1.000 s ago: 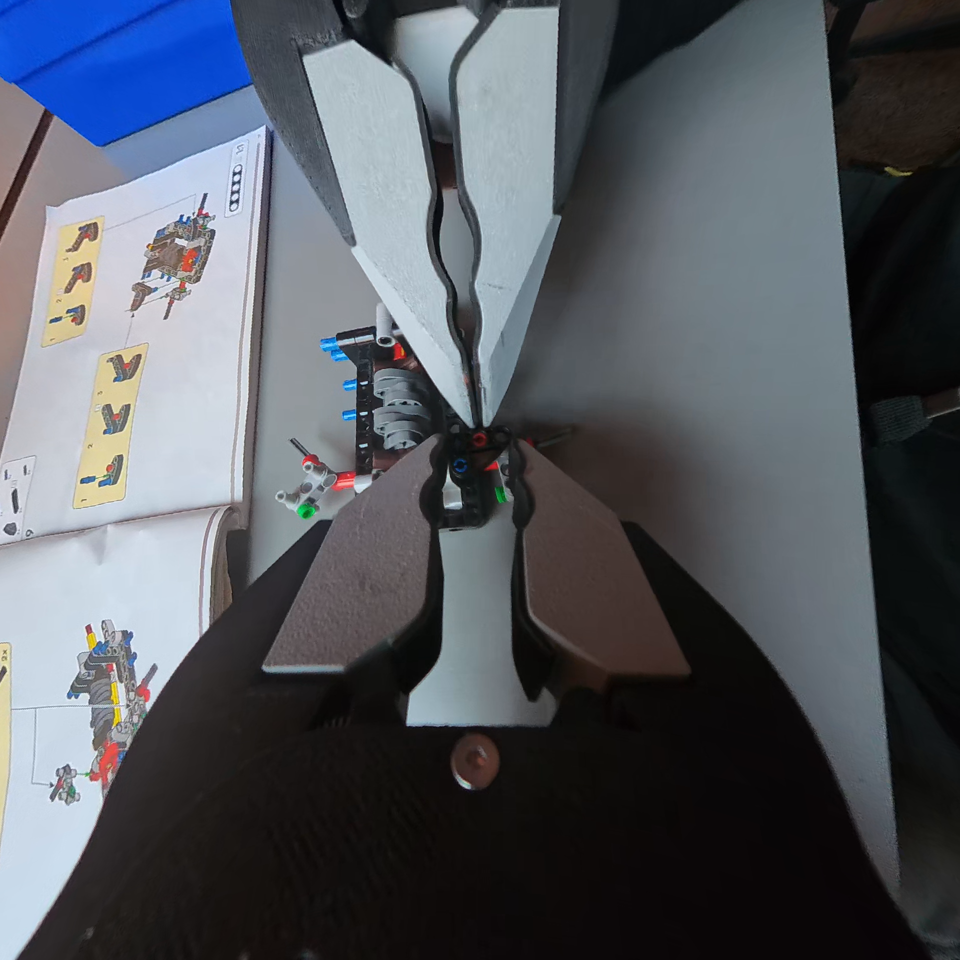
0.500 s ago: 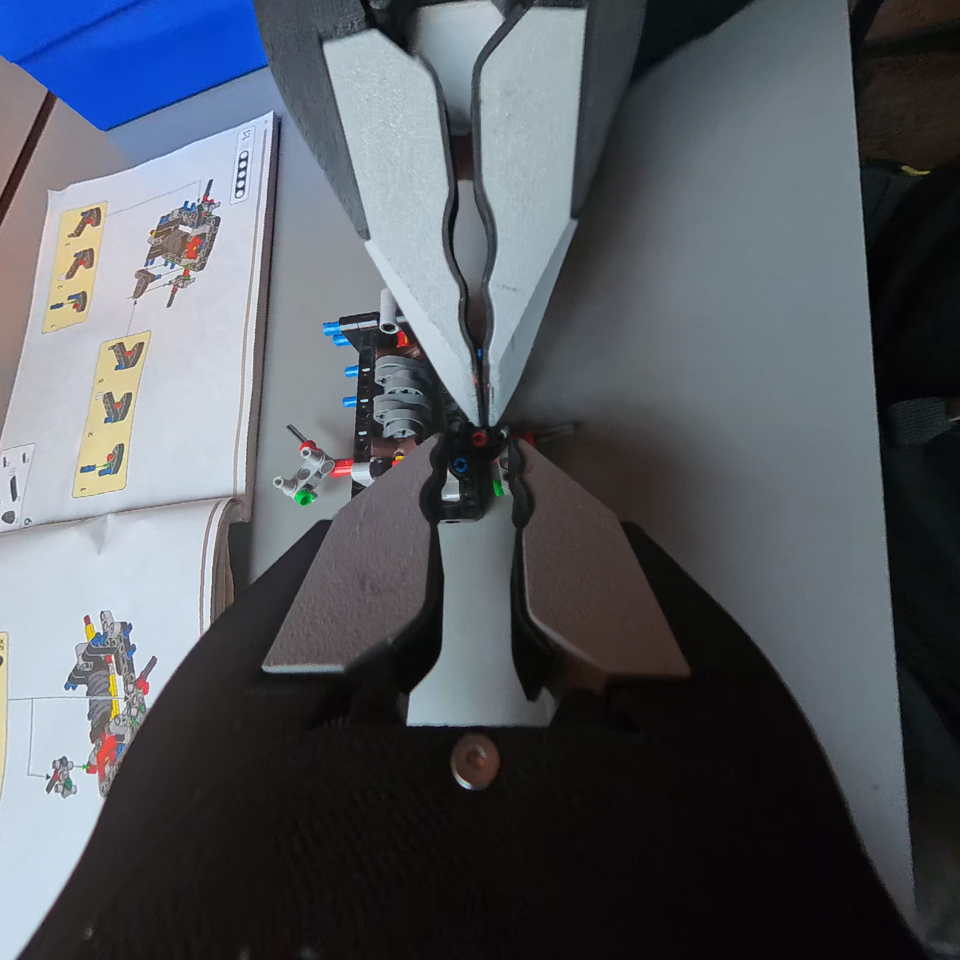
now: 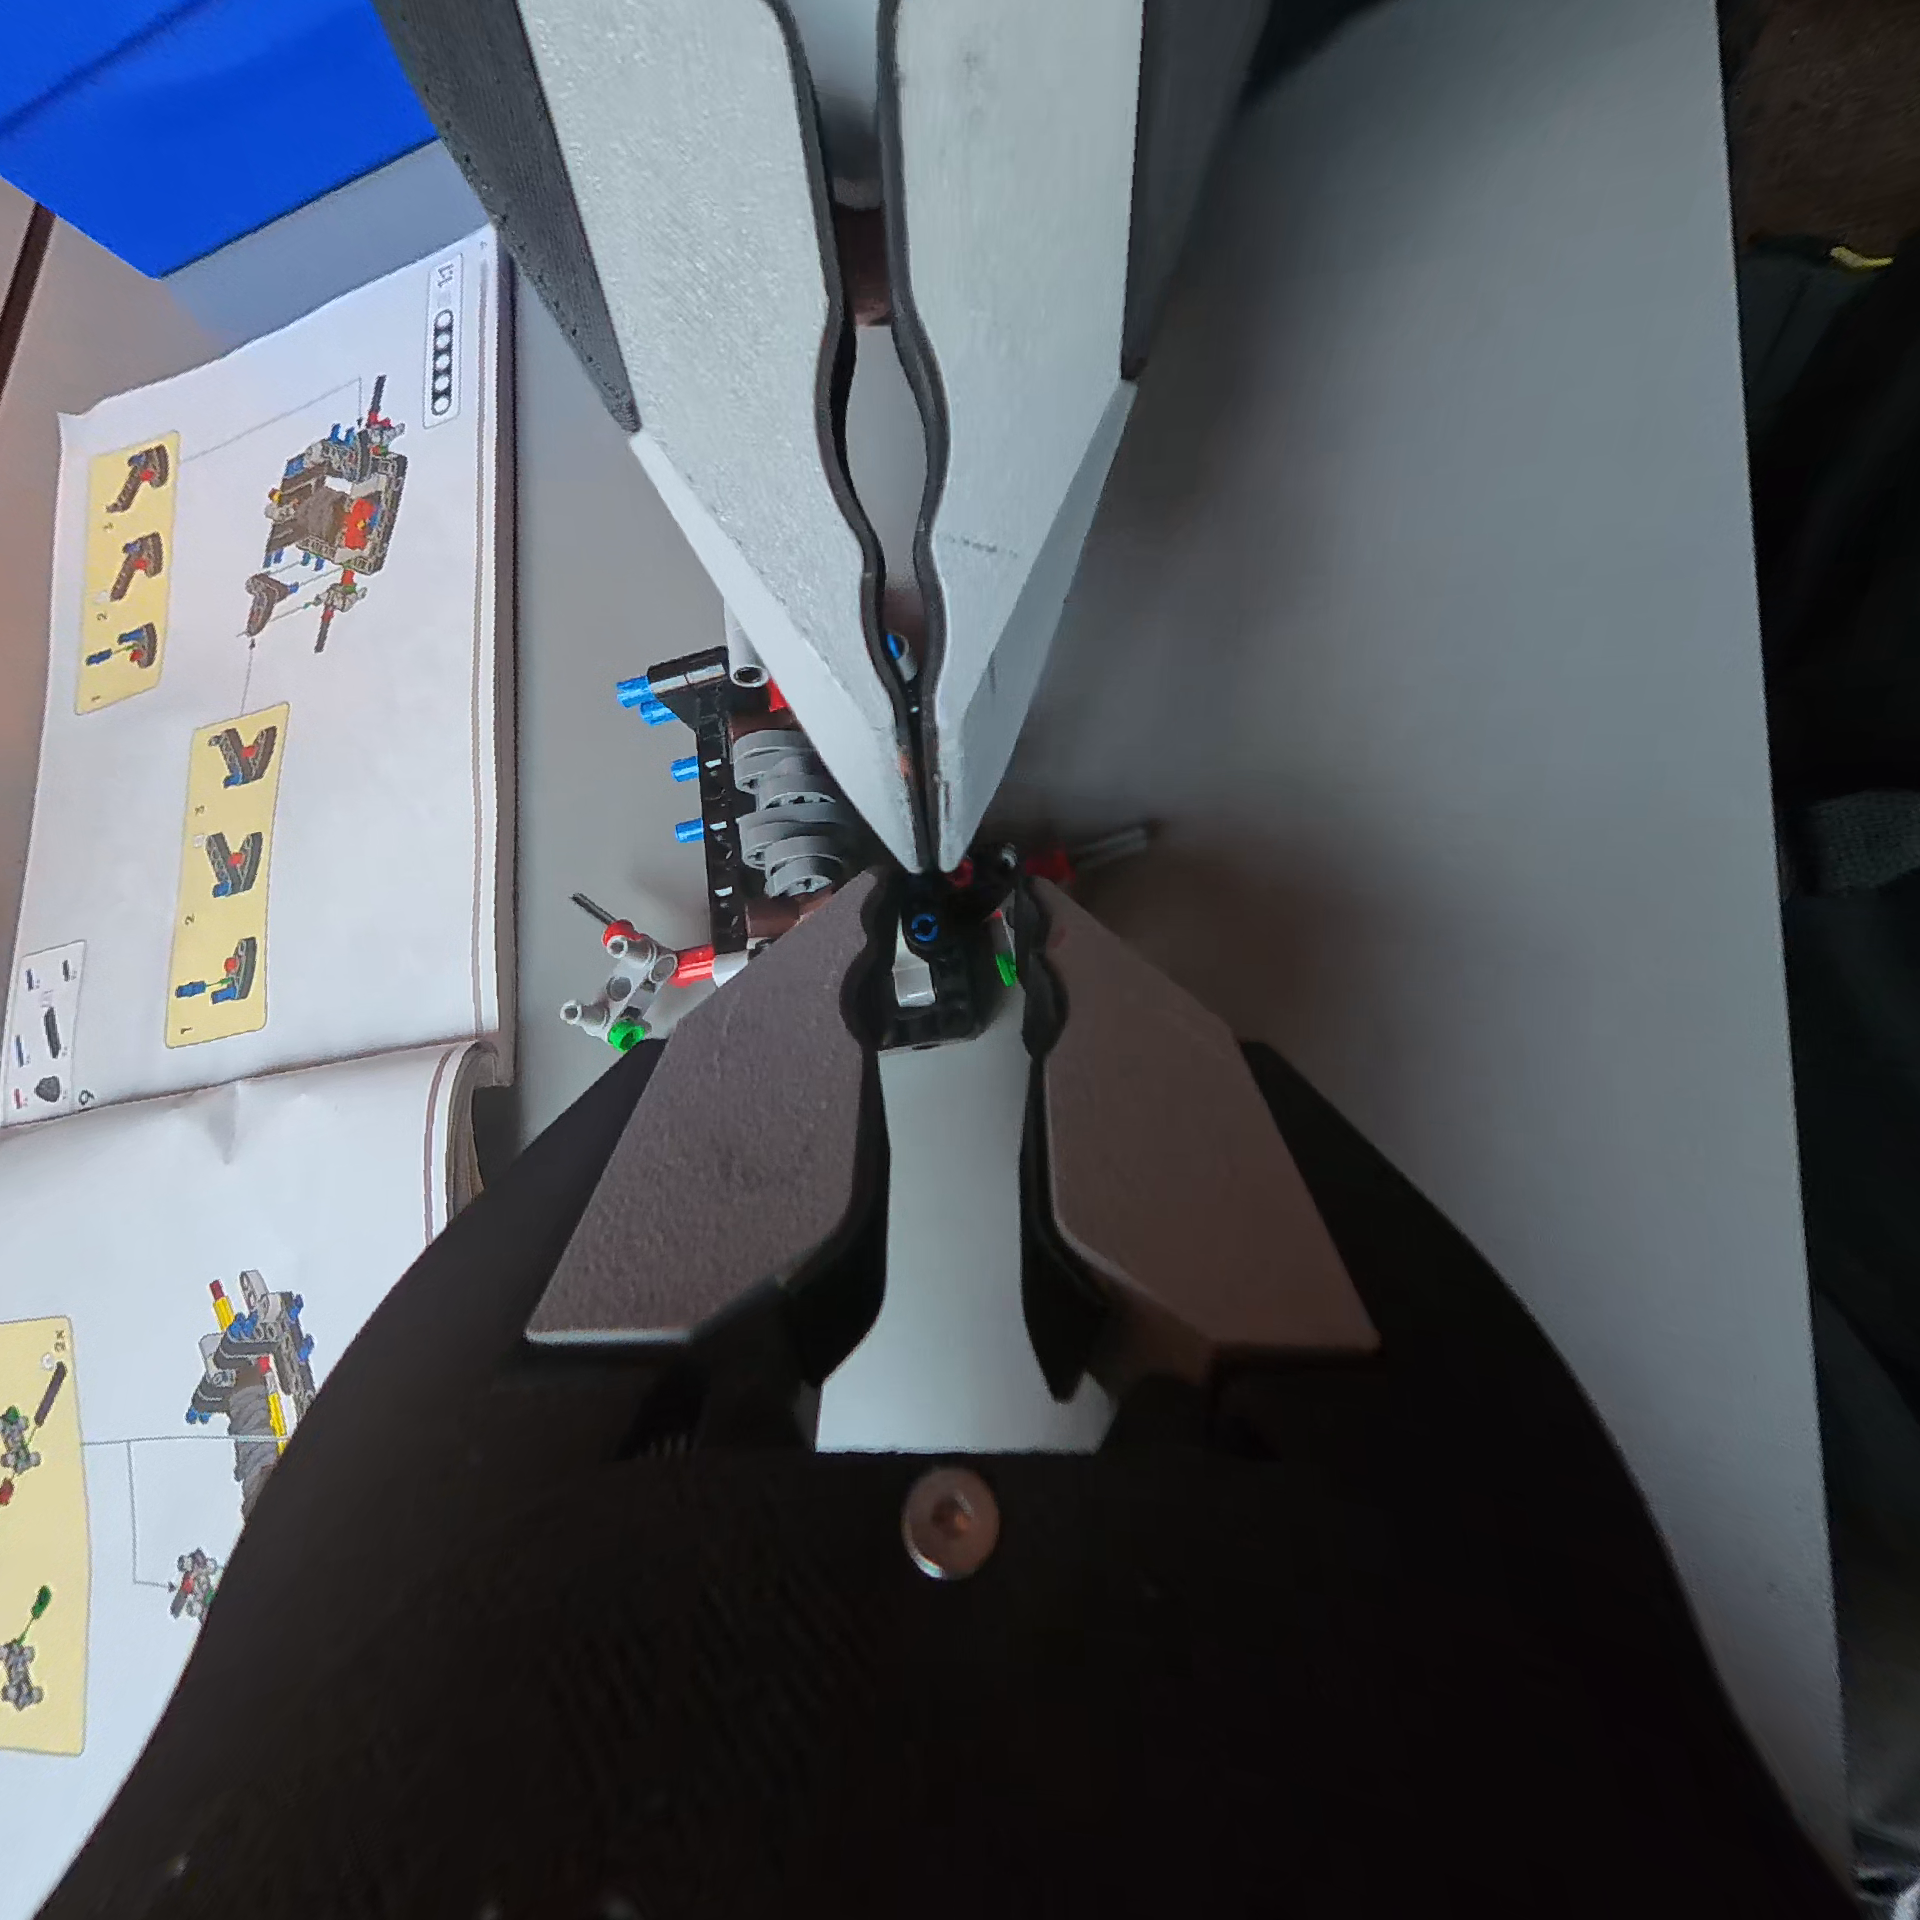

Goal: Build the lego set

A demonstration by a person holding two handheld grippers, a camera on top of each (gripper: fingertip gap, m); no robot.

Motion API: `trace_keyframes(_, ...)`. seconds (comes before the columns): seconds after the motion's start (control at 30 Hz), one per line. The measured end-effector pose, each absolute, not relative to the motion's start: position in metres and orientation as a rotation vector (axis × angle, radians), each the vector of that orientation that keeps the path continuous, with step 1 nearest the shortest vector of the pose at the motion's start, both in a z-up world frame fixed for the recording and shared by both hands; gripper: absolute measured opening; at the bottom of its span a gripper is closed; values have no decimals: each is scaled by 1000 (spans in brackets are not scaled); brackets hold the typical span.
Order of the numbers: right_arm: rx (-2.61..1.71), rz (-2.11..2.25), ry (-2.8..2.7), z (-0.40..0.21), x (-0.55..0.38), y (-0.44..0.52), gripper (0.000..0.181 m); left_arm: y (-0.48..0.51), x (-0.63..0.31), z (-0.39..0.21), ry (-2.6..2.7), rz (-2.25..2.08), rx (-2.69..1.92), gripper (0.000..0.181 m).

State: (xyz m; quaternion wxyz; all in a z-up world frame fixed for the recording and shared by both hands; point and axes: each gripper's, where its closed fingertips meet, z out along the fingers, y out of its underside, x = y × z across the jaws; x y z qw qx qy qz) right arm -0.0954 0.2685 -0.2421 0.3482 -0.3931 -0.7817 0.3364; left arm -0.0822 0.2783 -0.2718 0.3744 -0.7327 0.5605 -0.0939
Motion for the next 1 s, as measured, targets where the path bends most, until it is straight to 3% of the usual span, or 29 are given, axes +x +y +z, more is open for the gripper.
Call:
trace_keyframes(0.37, -1043, 795, -2129, -259, -90, 269, 0, 278, -75, -273, 1486, -213, -1911, 18)
trace_keyframes(0.57, -1009, 915, -2053, -234, -81, 269, 0, 279, -71, -272, 1511, -191, -1903, 18)
trace_keyframes(0.7, -1057, 753, -2166, -266, -70, 276, 0, 280, -69, -272, 1539, -170, -1898, 18)
trace_keyframes(0.8, -1066, 890, -2140, -253, -61, 265, 0, 280, -69, -272, 1561, -154, -1899, 19)
trace_keyframes(1.0, -1065, 766, -2167, -271, -66, 269, 0, 279, -67, -272, 1560, -156, -1892, 18)
